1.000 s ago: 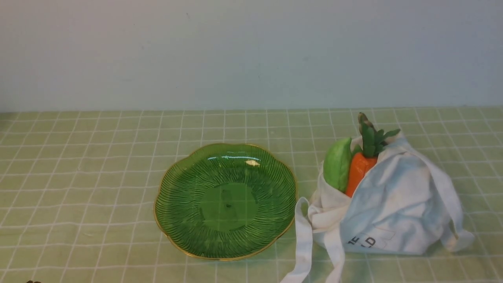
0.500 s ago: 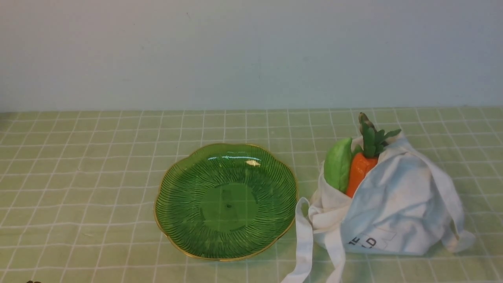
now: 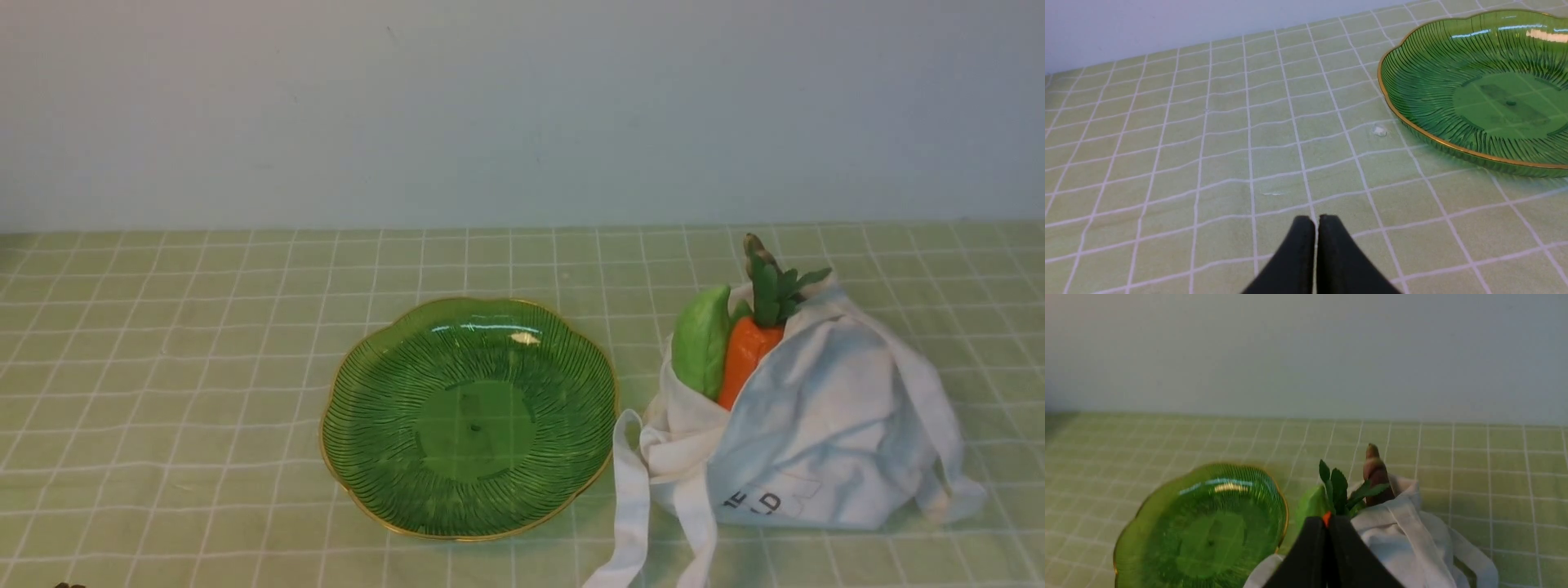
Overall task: Take vegetables from bag on green coffee tablecloth place on plate.
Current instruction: 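Reach into the white cloth bag and grasp a vegetable inside with the right gripper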
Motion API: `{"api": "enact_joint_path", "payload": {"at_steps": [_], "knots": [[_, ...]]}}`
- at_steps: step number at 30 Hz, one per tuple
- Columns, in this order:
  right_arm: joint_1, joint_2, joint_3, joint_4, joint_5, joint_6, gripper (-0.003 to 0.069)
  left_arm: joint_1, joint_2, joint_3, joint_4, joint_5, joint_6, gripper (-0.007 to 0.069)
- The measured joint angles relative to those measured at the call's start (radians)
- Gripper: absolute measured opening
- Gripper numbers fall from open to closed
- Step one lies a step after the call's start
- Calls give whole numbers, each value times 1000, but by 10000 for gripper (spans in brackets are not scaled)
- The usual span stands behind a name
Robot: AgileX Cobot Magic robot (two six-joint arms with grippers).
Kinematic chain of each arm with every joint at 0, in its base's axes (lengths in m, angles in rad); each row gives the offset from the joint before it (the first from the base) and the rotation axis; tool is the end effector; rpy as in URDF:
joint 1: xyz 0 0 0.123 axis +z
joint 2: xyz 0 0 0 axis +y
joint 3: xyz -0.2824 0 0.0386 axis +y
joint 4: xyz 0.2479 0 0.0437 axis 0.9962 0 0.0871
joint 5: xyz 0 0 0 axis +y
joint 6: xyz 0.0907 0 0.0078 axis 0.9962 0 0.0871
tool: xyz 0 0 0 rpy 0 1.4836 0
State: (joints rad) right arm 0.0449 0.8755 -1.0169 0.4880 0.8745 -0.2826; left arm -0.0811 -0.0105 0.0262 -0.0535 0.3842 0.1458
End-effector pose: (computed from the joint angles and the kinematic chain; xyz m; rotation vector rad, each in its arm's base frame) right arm 0.1571 0.0399 0.3958 -0.2128 2.1337 0.4485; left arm 0.0520 -0.0061 0.1704 0.1804 1.8743 -0.0085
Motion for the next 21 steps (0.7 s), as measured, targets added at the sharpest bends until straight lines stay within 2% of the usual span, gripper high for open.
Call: {"api": "enact_joint_path", "payload": {"at_steps": [2, 6, 11, 14, 16, 17, 21], "knots": [[0, 169, -116, -15, 43, -14, -15, 0, 0, 0, 0, 0, 0, -5], [0, 350, -247, -23, 65, -15, -13, 0, 0, 0, 0, 0, 0, -5], [3, 596, -423, -27, 112, -4, 34, 0, 0, 0, 0, 0, 0, -5], [21, 756, -539, -59, 167, -4, 136, 0, 0, 0, 0, 0, 0, -5], [25, 786, -559, -64, 181, -4, 165, 0, 0, 0, 0, 0, 0, -5], [40, 847, -595, -71, 198, -4, 236, 0, 0, 0, 0, 0, 0, -5], [91, 946, -631, -121, 192, -4, 393, 0, 0, 0, 0, 0, 0, -5]]}}
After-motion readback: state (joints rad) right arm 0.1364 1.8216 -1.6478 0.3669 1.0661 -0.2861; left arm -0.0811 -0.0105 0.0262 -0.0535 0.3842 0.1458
